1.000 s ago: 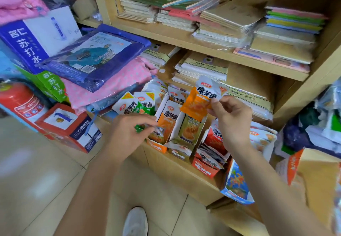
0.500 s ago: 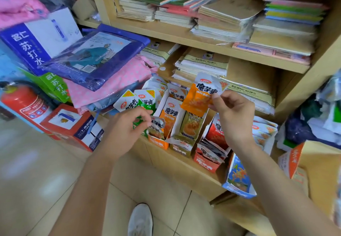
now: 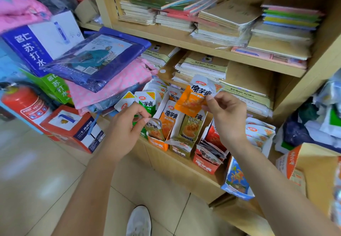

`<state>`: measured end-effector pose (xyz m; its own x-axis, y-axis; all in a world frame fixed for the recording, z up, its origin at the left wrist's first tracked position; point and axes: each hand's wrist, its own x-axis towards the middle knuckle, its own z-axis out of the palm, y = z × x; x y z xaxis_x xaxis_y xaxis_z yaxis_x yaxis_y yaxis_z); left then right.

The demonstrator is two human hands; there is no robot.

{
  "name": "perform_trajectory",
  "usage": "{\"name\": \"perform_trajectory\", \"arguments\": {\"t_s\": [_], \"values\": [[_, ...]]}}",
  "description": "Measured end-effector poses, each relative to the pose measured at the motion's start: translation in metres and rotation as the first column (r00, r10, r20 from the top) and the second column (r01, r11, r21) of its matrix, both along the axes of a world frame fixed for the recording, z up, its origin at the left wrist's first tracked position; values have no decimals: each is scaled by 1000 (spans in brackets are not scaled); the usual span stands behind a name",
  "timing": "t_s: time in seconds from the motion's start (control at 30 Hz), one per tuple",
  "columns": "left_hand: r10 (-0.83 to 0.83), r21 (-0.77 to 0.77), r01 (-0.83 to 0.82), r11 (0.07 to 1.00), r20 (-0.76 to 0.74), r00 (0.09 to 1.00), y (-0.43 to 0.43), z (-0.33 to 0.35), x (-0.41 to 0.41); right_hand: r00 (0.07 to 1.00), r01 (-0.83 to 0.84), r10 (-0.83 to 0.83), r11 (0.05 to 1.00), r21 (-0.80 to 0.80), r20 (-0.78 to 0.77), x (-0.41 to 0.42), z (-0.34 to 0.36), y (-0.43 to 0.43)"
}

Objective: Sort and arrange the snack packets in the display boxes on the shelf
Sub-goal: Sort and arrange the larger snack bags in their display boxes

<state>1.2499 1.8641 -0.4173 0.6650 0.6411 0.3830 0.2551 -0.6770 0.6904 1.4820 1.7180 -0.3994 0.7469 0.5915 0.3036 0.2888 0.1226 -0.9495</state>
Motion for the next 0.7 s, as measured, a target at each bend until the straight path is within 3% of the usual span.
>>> {"name": "perform_trajectory", "arguments": {"t_s": [0.17, 0.27, 0.43, 0.5, 0.7], "values": [[-58, -88, 58, 994, -1, 998, -2, 5, -15, 996, -75, 76, 997, -24, 35, -11, 2, 32], [-76, -145, 73, 987, -11, 997, -4, 7, -21, 983, -169, 178, 973, -160, 45, -17, -4, 49], [-26, -144, 28, 989, 14, 1000, -2, 5, -20, 838, -370, 521, 762, -531, 163, -22, -15, 59], [-5, -115, 3, 993, -15, 1000, -3, 4, -18, 779, -376, 590, 710, -595, 212, -26, -14, 56], [-23, -41, 20, 999, -51, 998, 2, 2, -16, 695, -454, 709, 563, -690, 121, -18, 2, 51]]}}
